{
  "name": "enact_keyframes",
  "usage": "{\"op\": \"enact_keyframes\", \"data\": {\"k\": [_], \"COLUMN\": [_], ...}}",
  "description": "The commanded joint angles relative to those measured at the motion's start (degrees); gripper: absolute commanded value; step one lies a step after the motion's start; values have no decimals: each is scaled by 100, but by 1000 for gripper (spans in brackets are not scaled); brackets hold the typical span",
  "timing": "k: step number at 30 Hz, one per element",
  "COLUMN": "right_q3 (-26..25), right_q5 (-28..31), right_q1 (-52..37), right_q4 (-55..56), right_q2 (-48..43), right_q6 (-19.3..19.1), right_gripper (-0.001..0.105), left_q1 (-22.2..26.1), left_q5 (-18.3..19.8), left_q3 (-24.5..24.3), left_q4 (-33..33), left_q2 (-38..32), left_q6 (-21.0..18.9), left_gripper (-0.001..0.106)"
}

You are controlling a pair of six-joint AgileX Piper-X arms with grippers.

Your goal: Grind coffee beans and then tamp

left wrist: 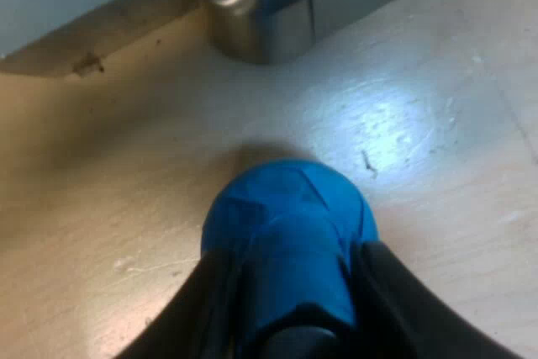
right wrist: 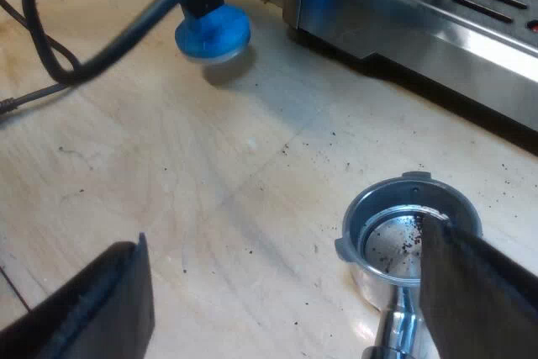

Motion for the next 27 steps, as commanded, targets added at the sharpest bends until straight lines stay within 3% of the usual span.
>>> {"op": "enact_keyframes", "data": {"k": [1, 7, 14, 17, 19, 22, 27], "right_q3": [-53, -53, -53, -53, -53, -53, -113], "right_q5": [-35, -35, -258, -296, -296, -326, -490], "right_q1": [-23, -23, -23, -23, -23, -23, -23], "right_q4": [6, 6, 6, 6, 6, 49, 245], "right_q2": [-29, -29, -29, -29, -29, -29, -29], "right_q6": [-71, -71, -71, -71, -71, -71, 57], "right_gripper": [67, 67, 67, 67, 67, 67, 67], "left_q1": [-1, -1, -1, -1, -1, -1, -1], "left_q5": [-34, -34, -34, -34, -34, -34, -34], "left_q3": [-1, -1, -48, -99, -150, -281, -719], "left_q4": [-76, -95, -39, 11, 84, 245, 681], "left_q2": [88, 528, 539, 539, 539, 539, 393], "left_q6": [44, -73, -61, -24, -25, 66, 108], "left_gripper": [0, 0, 2, 19, 45, 68, 72]}}
